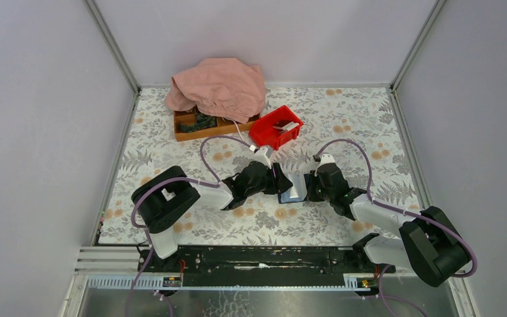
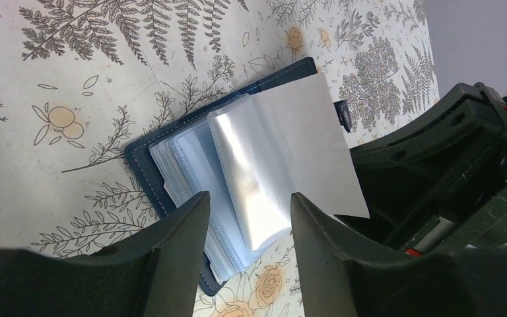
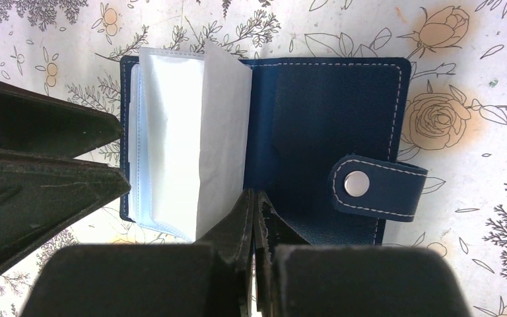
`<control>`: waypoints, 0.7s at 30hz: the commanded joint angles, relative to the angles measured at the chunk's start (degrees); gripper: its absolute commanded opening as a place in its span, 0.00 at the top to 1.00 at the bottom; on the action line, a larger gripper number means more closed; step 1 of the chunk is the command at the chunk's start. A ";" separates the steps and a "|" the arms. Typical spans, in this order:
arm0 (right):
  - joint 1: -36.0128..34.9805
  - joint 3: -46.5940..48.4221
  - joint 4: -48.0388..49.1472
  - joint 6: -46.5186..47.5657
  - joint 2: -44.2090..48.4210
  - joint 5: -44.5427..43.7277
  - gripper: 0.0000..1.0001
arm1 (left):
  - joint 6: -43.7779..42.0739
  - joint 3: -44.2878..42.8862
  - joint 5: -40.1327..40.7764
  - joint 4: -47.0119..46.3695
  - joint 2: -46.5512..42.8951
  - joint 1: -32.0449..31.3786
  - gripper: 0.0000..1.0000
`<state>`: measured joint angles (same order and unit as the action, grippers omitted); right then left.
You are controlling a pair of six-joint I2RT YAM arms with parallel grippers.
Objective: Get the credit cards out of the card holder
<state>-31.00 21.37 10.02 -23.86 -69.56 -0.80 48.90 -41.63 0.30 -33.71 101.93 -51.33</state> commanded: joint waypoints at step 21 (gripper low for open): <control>0.11 1.83 1.49 -0.16 -0.04 -0.70 0.99 | -0.44 -1.11 -0.70 -0.22 3.06 0.27 0.44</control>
<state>-31.00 21.37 10.02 -23.86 -69.56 -0.84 48.93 -41.65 0.34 -32.88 103.53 -51.33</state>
